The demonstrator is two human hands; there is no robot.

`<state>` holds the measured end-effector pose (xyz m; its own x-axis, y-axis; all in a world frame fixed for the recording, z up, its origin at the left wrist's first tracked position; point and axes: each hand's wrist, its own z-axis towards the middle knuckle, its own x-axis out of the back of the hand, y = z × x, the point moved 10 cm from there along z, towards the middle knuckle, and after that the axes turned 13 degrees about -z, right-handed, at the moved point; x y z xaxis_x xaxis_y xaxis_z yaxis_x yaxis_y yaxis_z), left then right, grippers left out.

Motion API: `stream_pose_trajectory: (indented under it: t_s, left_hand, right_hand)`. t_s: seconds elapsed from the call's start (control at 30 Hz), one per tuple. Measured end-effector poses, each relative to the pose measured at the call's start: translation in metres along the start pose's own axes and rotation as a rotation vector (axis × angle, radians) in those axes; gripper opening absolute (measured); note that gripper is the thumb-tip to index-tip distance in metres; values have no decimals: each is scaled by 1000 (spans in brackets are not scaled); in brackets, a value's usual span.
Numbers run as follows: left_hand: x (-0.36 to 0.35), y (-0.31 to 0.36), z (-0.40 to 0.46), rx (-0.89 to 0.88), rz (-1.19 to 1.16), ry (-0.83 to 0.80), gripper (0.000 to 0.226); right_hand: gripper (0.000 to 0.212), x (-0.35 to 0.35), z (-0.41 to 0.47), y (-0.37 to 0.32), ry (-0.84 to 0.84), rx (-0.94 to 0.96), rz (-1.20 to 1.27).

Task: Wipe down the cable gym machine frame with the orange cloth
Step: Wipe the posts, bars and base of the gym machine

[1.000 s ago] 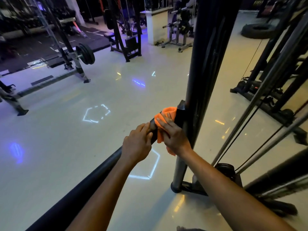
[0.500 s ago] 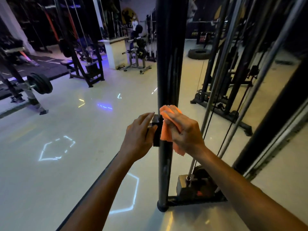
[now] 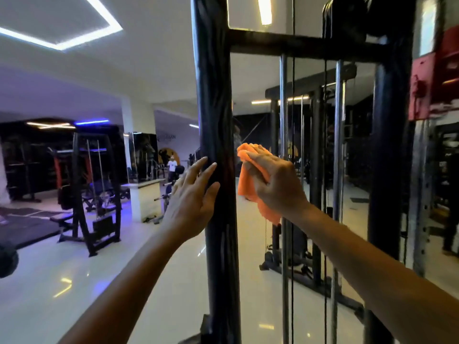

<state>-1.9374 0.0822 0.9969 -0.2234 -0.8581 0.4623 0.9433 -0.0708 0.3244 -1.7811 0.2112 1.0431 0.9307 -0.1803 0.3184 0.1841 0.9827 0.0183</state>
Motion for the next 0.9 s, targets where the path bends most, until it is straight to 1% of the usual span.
stream_pose_trajectory:
  t_s: [0.13, 0.27, 0.4, 0.43, 0.5, 0.53, 0.57, 0.63, 0.7, 0.77, 0.83, 0.9]
  left_hand:
    - [41, 23, 79, -86, -8, 136, 58]
    - [80, 46, 152, -111, -125, 232, 59]
    - [116, 82, 208, -132, -198, 307, 62]
    - [122, 91, 218, -127, -189, 304, 57]
    - [135, 94, 250, -79, -164, 293, 35]
    - [142, 93, 266, -48, -209, 286, 25]
    - [149, 92, 282, -27, -233, 297, 23]
    - [164, 93, 299, 14, -280, 335, 27]
    - [167, 99, 305, 25, -295, 329, 32]
    - [166, 102, 310, 33, -291, 294, 38]
    - [167, 99, 316, 73, -308, 298, 37]
    - [172, 95, 322, 81, -344, 330, 35]
  right_hand:
    - [44, 28, 81, 6, 136, 41, -40]
    - [44, 49, 158, 4, 271, 110, -65]
    - [47, 59, 227, 1, 327, 184, -22]
    - [48, 62, 241, 1, 350, 196, -14]
    - [48, 68, 268, 0, 408, 217, -6]
    - [47, 68, 281, 0, 421, 222, -5]
    - [46, 65, 294, -1, 430, 226, -16]
    - [48, 50, 309, -7, 400, 217, -84]
    - [54, 30, 313, -11, 347, 193, -249]
    - [62, 21, 306, -13, 362, 158, -408]
    - [66, 13, 302, -11, 361, 168, -425]
    - [68, -2, 302, -8, 313, 190, -361]
